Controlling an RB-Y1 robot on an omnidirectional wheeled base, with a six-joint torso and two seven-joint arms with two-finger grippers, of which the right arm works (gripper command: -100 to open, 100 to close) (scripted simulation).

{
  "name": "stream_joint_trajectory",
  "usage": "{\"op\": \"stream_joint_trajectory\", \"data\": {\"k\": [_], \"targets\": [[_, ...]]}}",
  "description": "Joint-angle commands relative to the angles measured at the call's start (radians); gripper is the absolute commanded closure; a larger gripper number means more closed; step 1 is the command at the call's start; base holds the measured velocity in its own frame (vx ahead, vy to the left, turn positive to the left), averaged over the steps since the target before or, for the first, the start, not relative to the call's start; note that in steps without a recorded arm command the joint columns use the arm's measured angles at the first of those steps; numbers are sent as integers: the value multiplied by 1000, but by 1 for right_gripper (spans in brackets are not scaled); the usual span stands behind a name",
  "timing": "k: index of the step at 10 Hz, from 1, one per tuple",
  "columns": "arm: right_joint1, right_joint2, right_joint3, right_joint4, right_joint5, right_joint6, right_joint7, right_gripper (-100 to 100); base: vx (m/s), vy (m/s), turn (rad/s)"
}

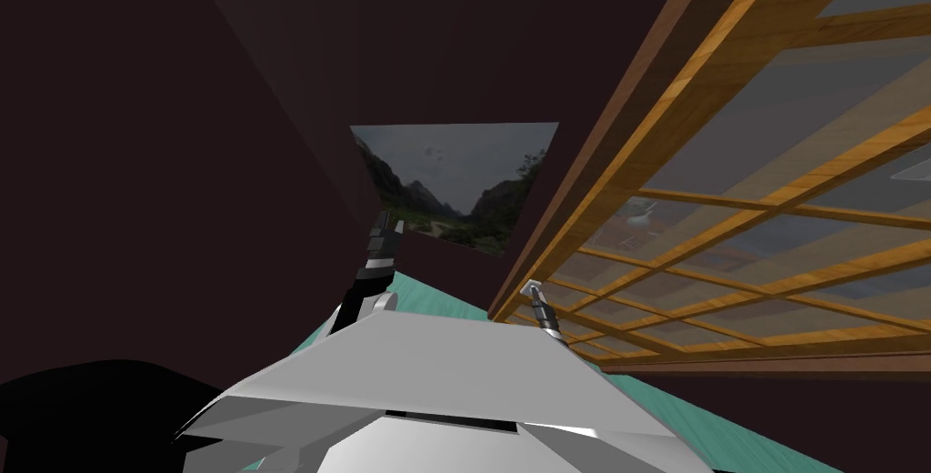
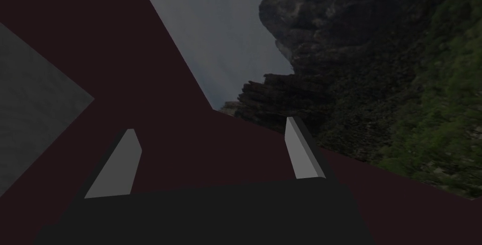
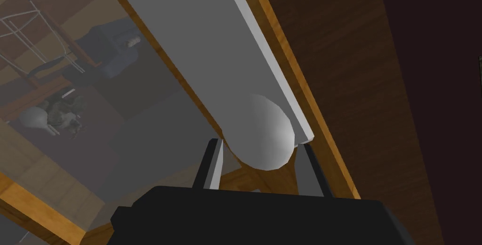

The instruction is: Pull the door open

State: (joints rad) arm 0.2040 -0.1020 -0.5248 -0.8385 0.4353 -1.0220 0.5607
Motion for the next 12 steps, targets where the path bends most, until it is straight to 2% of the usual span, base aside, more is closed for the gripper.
{"op": "stream_joint_trajectory", "data": {"k": [1, 2, 3, 5, 6, 7, 8, 10, 11, 12], "targets": [[-1, -1, 5, 0, -12, 0, -36, 100, -39, -14, 42], [-3, -4, 13, 2, -32, 3, -71, 100, -42, -8, 70], [-3, -4, 13, 2, -32, 3, -76, 100, -39, -10, 36], [-6, -11, 29, 6, -72, 9, -142, 100, -50, -16, 90], [-6, -11, 29, 6, -72, 9, -157, 100, -45, -11, 42], [-8, -14, 37, 8, -92, 12, -193, 100, -48, -10, 64], [-8, -14, 37, 8, -92, 12, -197, 100, -35, -10, 41], [-13, -22, 55, 13, -136, 18, -263, 100, -49, -13, 91], [-13, -22, 55, 13, -136, 18, -280, 100, -45, -21, 51], [-15, -25, 64, 15, -158, 21, -315, 100, -43, -12, 73]]}}
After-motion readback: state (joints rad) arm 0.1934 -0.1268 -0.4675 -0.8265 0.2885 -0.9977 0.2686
